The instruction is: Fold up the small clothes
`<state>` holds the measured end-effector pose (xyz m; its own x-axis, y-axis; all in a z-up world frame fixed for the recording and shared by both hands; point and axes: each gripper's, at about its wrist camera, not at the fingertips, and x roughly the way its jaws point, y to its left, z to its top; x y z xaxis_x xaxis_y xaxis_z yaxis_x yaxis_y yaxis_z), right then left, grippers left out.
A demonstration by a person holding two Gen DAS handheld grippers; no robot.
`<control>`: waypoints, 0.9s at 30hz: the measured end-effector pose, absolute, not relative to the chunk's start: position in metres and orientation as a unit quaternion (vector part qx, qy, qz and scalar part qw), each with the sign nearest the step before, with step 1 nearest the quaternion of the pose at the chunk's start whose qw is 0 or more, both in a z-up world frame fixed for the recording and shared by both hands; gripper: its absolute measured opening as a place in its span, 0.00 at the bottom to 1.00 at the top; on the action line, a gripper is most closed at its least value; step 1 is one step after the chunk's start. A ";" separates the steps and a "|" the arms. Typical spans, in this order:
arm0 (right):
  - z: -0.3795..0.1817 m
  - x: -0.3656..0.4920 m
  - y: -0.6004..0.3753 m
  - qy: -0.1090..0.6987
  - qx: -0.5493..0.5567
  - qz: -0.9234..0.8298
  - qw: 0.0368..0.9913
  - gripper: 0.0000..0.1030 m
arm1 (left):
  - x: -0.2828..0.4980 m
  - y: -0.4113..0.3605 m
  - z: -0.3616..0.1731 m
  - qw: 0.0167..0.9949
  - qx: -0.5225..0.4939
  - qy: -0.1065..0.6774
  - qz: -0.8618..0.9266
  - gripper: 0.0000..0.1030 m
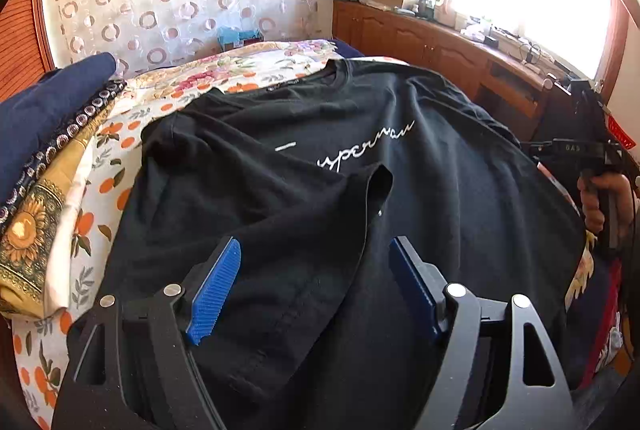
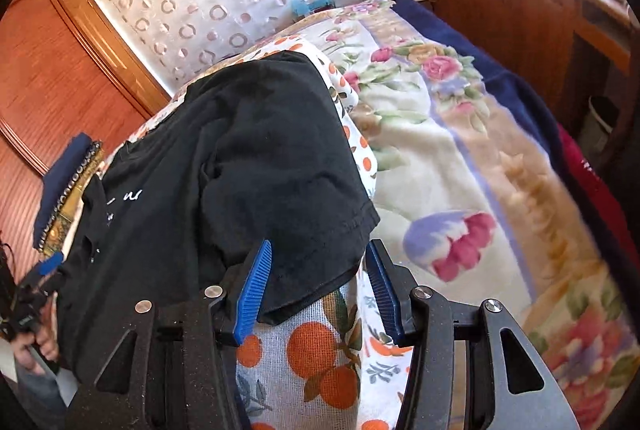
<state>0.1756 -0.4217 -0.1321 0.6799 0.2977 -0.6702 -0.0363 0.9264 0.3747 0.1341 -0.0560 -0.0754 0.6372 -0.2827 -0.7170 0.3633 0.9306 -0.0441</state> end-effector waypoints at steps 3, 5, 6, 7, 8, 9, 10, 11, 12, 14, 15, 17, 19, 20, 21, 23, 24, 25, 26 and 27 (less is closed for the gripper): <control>-0.129 0.174 -0.422 0.382 0.166 0.105 0.903 0.21 | 0.136 -0.055 -0.083 0.900 0.052 0.395 -0.175 0.75; -0.125 0.171 -0.421 0.375 0.143 0.092 0.911 0.12 | 0.139 -0.055 -0.088 0.898 0.051 0.401 -0.173 0.75; -0.123 0.170 -0.422 0.370 0.139 0.091 0.914 0.09 | 0.140 -0.055 -0.091 0.897 0.050 0.404 -0.174 0.75; -0.119 0.169 -0.424 0.362 0.145 0.097 0.916 0.08 | 0.140 -0.055 -0.093 0.896 0.050 0.406 -0.174 0.75; -0.118 0.168 -0.425 0.358 0.145 0.097 0.917 0.07 | 0.140 -0.055 -0.096 0.894 0.050 0.409 -0.174 0.75; -0.116 0.166 -0.425 0.352 0.141 0.092 0.921 0.06 | 0.140 -0.056 -0.098 0.894 0.051 0.411 -0.174 0.75; -0.112 0.165 -0.426 0.346 0.137 0.089 0.924 0.06 | 0.140 -0.056 -0.101 0.893 0.052 0.413 -0.173 0.75; -0.110 0.164 -0.427 0.340 0.136 0.090 0.926 0.06 | 0.141 -0.057 -0.102 0.891 0.055 0.416 -0.172 0.75; -0.106 0.163 -0.427 0.333 0.136 0.091 0.929 0.06 | 0.141 -0.058 -0.102 0.892 0.057 0.414 -0.171 0.75; -0.100 0.161 -0.427 0.318 0.131 0.092 0.935 0.05 | 0.140 -0.058 -0.102 0.893 0.059 0.412 -0.172 0.75; -0.097 0.160 -0.426 0.310 0.129 0.095 0.937 0.05 | 0.140 -0.058 -0.102 0.892 0.059 0.413 -0.171 0.75; -0.088 0.157 -0.416 0.297 0.117 0.108 0.942 0.05 | 0.140 -0.058 -0.102 0.893 0.058 0.412 -0.171 0.75; -0.079 0.153 -0.401 0.283 0.100 0.125 0.945 0.05 | 0.140 -0.058 -0.101 0.894 0.058 0.411 -0.170 0.75; -0.074 0.152 -0.391 0.278 0.090 0.136 0.947 0.05 | 0.140 -0.057 -0.100 0.895 0.056 0.410 -0.169 0.75; -0.068 0.150 -0.380 0.272 0.077 0.146 0.948 0.05 | 0.140 -0.057 -0.100 0.895 0.055 0.409 -0.168 0.75; -0.055 0.147 -0.356 0.257 0.052 0.174 0.949 0.05 | 0.138 -0.056 -0.097 0.897 0.051 0.405 -0.169 0.75; -0.049 0.145 -0.342 0.252 0.042 0.193 0.947 0.05 | 0.137 -0.055 -0.095 0.898 0.050 0.403 -0.169 0.75; -0.045 0.144 -0.331 0.251 0.036 0.215 0.943 0.05 | 0.135 -0.056 -0.093 0.899 0.051 0.400 -0.170 0.75; -0.043 0.143 -0.320 0.256 0.035 0.244 0.935 0.05 | 0.133 -0.056 -0.090 0.900 0.052 0.397 -0.171 0.75; -0.042 0.142 -0.309 0.260 0.030 0.270 0.927 0.05 | 0.131 -0.057 -0.087 0.901 0.053 0.394 -0.172 0.75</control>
<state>0.1425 -0.3087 -0.0425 0.7193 0.5157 -0.4654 -0.4840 0.8527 0.1967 0.1314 -0.0569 -0.0875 0.6303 -0.2693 -0.7281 0.3525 0.9349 -0.0407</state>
